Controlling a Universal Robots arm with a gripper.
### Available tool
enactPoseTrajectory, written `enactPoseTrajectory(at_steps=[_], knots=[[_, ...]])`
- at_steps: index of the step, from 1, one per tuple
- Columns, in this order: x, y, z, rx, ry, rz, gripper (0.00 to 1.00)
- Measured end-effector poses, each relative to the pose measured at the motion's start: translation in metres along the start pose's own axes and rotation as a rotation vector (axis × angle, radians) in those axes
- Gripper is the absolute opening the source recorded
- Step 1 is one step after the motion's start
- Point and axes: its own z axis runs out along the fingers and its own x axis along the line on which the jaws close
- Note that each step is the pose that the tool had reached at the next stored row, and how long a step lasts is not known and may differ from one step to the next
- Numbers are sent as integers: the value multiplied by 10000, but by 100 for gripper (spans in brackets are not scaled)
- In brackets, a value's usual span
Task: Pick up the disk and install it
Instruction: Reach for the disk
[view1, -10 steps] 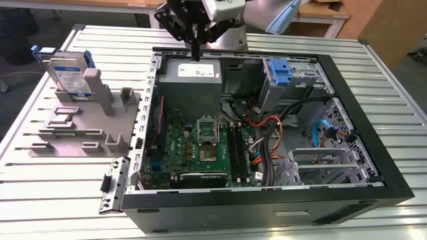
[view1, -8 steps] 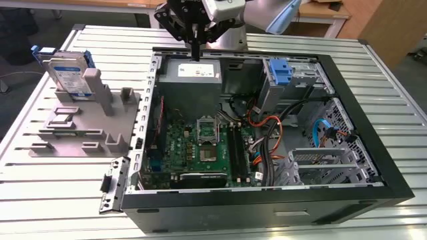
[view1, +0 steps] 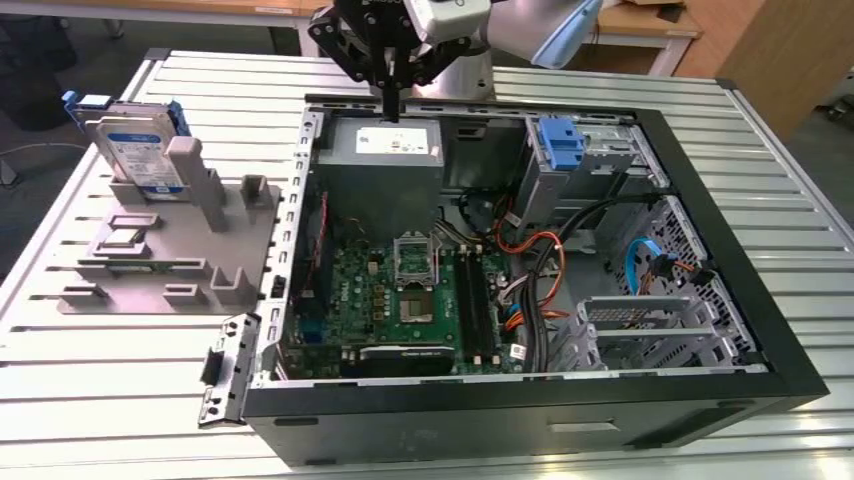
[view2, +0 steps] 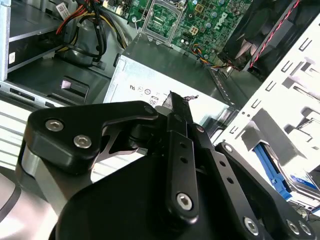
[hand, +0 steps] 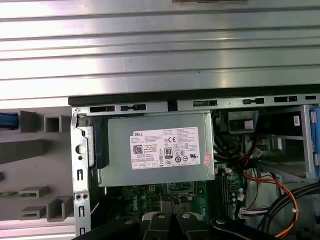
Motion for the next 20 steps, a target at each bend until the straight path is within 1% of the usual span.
enactPoseTrajectory(at_steps=[4, 15, 20], knots=[[21, -2, 1, -1, -3, 1, 10], [201, -15, -1, -4, -63, -3, 10], [257, -20, 0, -6, -75, -2, 10]])
